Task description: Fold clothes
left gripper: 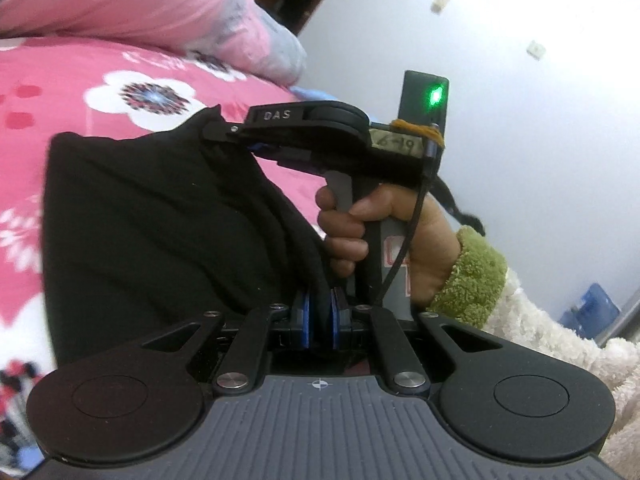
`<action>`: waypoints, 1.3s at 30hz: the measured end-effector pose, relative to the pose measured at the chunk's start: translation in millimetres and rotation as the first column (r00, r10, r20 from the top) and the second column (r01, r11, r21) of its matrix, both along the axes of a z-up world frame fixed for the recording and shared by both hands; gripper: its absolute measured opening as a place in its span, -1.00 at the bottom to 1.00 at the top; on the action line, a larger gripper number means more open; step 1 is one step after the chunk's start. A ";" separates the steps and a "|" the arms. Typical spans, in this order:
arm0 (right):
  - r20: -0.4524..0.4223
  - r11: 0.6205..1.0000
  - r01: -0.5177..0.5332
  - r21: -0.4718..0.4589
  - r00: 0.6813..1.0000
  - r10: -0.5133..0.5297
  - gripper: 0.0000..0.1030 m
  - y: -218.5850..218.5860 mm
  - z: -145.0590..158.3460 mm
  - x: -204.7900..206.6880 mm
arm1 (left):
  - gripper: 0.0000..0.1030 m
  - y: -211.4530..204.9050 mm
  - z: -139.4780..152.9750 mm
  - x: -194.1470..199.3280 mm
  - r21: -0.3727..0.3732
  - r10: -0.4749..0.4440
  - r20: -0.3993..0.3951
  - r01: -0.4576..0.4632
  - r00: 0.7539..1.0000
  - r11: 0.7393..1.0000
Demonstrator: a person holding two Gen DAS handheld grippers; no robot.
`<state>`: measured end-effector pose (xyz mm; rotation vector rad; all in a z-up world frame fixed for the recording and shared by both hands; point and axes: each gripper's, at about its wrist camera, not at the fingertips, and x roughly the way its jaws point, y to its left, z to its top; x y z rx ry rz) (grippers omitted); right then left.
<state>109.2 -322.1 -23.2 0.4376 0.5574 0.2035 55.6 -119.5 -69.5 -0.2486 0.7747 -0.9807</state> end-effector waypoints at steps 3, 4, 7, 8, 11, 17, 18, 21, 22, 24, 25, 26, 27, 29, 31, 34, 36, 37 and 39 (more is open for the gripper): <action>-0.006 0.999 0.015 0.031 1.000 -0.014 -0.87 -18.1 -8.0 -2.1 | -0.85 -19.8 -3.6 5.9 0.022 -0.032 -0.023 0.032 0.999 0.999; -0.011 0.999 0.018 0.041 1.000 -0.018 -0.87 -23.7 -11.0 -2.8 | -0.85 -24.9 -4.7 7.3 0.031 -0.040 -0.027 0.041 0.999 0.999; -0.024 0.997 0.030 0.072 0.999 -0.029 -0.87 -40.0 -19.8 -5.0 | -0.85 -39.2 -7.6 11.5 0.059 -0.065 -0.035 0.067 0.997 0.996; -0.028 0.996 0.035 0.080 0.999 -0.033 -0.87 -43.7 -22.4 -5.4 | -0.85 -43.0 -8.8 13.3 0.062 -0.070 -0.038 0.072 0.997 0.995; -0.026 0.994 0.043 0.099 0.999 -0.041 -0.87 -54.6 -26.8 -8.3 | -0.85 -53.9 -12.6 19.3 0.069 -0.083 -0.047 0.086 0.995 0.994; -0.023 0.989 0.055 0.136 0.998 -0.053 -0.87 -73.0 -32.4 -12.4 | -0.85 -72.1 -18.8 30.6 0.083 -0.108 -0.057 0.113 0.993 0.990; -0.022 0.988 0.060 0.140 0.998 -0.057 -0.87 -74.8 -33.1 -13.1 | -0.85 -75.0 -19.8 32.5 0.086 -0.112 -0.058 0.117 0.992 0.989; -0.019 0.986 0.068 0.153 0.998 -0.066 -0.87 -81.3 -36.0 -15.2 | -0.85 -78.3 -21.3 31.6 0.092 -0.123 -0.063 0.129 0.990 0.987; -0.021 0.985 0.073 0.158 0.997 -0.071 -0.87 -83.4 -37.2 -15.9 | -0.85 -79.9 -22.0 31.6 0.094 -0.127 -0.066 0.133 0.990 0.987; -0.026 0.982 0.080 0.169 0.997 -0.077 -0.87 -87.4 -40.4 -16.9 | -0.85 -83.4 -24.3 33.3 0.100 -0.132 -0.072 0.138 0.989 0.985; -0.029 0.981 0.083 0.174 0.996 -0.080 -0.87 -89.2 -42.4 -17.1 | -0.85 -84.6 -25.3 33.4 0.103 -0.133 -0.074 0.140 0.988 0.985; -0.032 0.980 0.087 0.180 0.996 -0.082 -0.87 -91.1 -44.3 -17.4 | -0.85 -85.7 -26.2 33.3 0.106 -0.134 -0.077 0.142 0.988 0.984; -0.036 0.979 0.090 0.185 0.996 -0.085 -0.87 -92.9 -46.3 -17.6 | -0.85 -86.9 -27.2 33.8 0.109 -0.135 -0.079 0.143 0.988 0.984; -0.045 0.975 0.100 0.198 0.995 -0.092 -0.87 -96.3 -50.8 -17.5 | -0.85 -89.2 -29.1 35.0 0.115 -0.135 -0.083 0.144 0.987 0.983; -0.052 0.971 0.111 0.211 0.993 -0.102 -0.87 -99.2 -54.4 -17.7 | -0.85 -91.0 -30.8 36.3 0.122 -0.134 -0.086 0.144 0.987 0.982; -0.057 0.966 0.125 0.226 0.992 -0.115 -0.87 -103.0 -59.1 -18.0 | -0.85 -93.3 -34.1 38.8 0.133 -0.133 -0.091 0.144 0.987 0.981; -0.063 0.964 0.131 0.233 0.991 -0.120 -0.87 -104.8 -61.8 -18.4 | -0.84 -94.8 -36.1 40.7 0.139 -0.132 -0.095 0.144 0.987 0.980; -0.069 0.962 0.136 0.238 0.990 -0.123 -0.87 -105.8 -62.6 -18.5 | -0.84 -95.4 -36.9 41.5 0.143 -0.131 -0.097 0.144 0.987 0.979; -0.087 0.954 0.139 0.265 0.989 -0.120 -0.80 -110.4 -62.7 -20.0 | -0.84 -95.9 -37.2 44.8 0.147 -0.129 -0.100 0.143 0.987 0.979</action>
